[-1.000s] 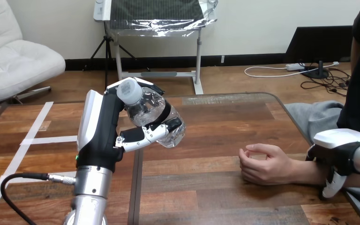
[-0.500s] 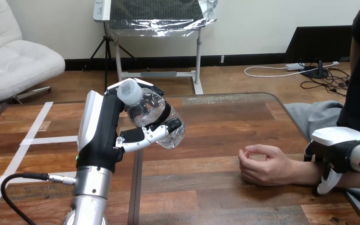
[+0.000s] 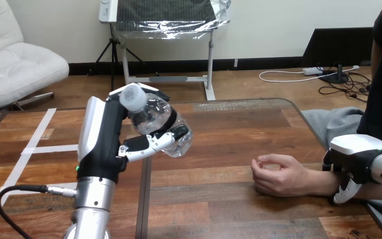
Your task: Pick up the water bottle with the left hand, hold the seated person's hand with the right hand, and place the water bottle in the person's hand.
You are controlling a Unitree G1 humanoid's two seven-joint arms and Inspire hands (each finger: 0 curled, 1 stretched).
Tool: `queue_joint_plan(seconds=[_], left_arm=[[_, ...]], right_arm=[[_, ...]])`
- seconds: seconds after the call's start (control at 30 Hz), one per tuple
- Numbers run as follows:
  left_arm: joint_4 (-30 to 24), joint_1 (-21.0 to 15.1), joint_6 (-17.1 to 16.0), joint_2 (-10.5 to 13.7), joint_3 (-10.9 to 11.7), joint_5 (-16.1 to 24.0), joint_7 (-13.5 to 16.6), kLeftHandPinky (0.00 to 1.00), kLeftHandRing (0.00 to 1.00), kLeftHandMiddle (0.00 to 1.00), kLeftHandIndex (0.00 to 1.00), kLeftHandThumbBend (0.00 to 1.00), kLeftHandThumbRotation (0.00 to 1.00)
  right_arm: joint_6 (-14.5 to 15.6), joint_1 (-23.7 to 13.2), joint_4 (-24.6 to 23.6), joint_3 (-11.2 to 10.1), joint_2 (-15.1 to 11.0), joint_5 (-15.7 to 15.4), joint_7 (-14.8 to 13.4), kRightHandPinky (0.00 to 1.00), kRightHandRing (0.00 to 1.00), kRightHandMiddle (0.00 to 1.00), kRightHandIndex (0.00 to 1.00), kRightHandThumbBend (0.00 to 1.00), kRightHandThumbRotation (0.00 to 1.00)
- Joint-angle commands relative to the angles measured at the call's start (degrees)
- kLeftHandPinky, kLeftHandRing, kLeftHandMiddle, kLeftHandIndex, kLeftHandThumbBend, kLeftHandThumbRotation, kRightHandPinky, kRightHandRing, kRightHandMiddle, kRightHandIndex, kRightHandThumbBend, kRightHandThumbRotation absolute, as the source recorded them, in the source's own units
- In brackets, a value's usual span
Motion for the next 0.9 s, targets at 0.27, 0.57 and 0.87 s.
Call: queue_joint_plan(seconds=[0.27, 0.57, 0.87], left_arm=[[-4.2, -2.1, -0.7, 0.7, 1.6, 1.8, 0.7, 0.35, 0.36, 0.41, 0.51, 0.55, 0.00], [-4.5, -2.0, -0.6, 0.6, 1.8, 1.6, 0.5, 0.34, 0.36, 0.41, 0.51, 0.56, 0.00], [-4.9, -1.8, -0.4, 0.6, 1.8, 1.9, 0.5, 0.33, 0.36, 0.41, 0.51, 0.56, 0.00]], right_arm=[[-0.9, -2.2, 3.8, 3.6, 3.7, -1.1, -1.9, 0.43, 0.53, 0.62, 0.66, 0.65, 0.00], [-2.2, -2.3, 5.9, 4.8, 4.0, -1.2, -2.9, 0.45, 0.53, 0.62, 0.68, 0.66, 0.00], [-0.5, -1.3, 5.2, 5.6, 4.3, -2.1, -2.9, 0.45, 0.54, 0.62, 0.71, 0.65, 0.07]])
